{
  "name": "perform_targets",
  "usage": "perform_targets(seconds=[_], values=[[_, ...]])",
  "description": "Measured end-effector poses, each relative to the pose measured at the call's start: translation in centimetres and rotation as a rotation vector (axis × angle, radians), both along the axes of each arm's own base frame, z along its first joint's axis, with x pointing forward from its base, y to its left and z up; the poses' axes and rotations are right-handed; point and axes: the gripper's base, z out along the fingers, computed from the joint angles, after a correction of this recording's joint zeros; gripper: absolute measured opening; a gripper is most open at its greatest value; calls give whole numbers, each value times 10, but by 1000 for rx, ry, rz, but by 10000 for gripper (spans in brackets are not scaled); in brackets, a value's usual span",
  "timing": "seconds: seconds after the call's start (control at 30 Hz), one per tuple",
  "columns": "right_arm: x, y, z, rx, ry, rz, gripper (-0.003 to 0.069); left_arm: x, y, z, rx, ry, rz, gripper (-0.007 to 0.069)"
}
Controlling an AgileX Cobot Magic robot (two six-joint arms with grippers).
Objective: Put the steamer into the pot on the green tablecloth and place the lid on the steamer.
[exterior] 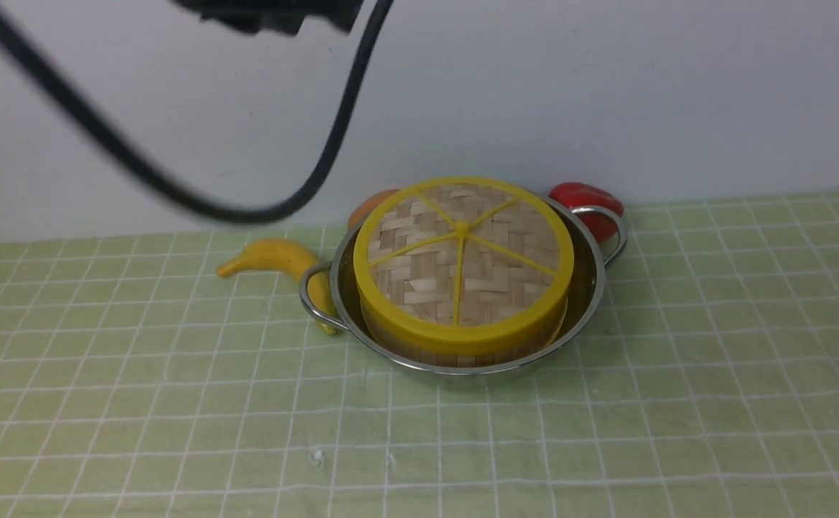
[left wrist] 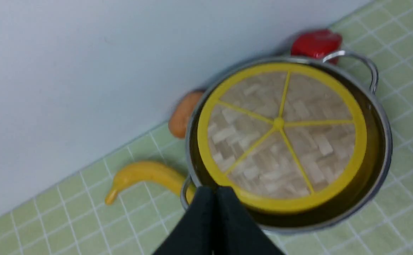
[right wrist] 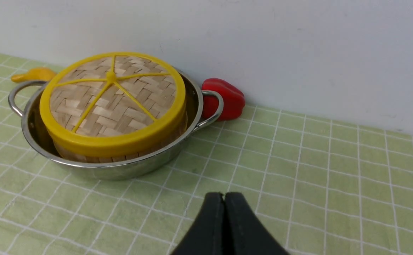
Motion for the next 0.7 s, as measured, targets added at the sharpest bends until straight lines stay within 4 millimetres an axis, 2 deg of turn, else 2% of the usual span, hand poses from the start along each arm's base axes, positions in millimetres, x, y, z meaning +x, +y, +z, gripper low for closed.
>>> perform_targets(seconds=[0.03,0.07,0.1,0.17,0.37,0.43,0.5,0.6,0.7], values=[[0,0,0,2,1,1,-6,-11,6,-7,3,27,0,-23],[0,0,0,2,1,1,-6,-14,7,-8,3,33,1,-23],[0,0,0,8,3,3,-5,-36,18,-22,0,82,1,-23],[0,1,0,18,7,6,-2,-59,29,-37,-10,112,-4,-23],[0,2,0,26,9,8,2,-124,61,-88,-94,70,-24,-23],[0,2,0,26,9,8,3,-132,65,-95,-108,56,-23,-23],[0,2,0,26,9,8,4,-149,74,-108,-156,23,-14,-22],[0,2,0,26,9,8,8,-163,81,-113,-201,-16,-13,-22],[-1,1,0,26,9,8,12,-169,84,-111,-219,-48,-17,-22]])
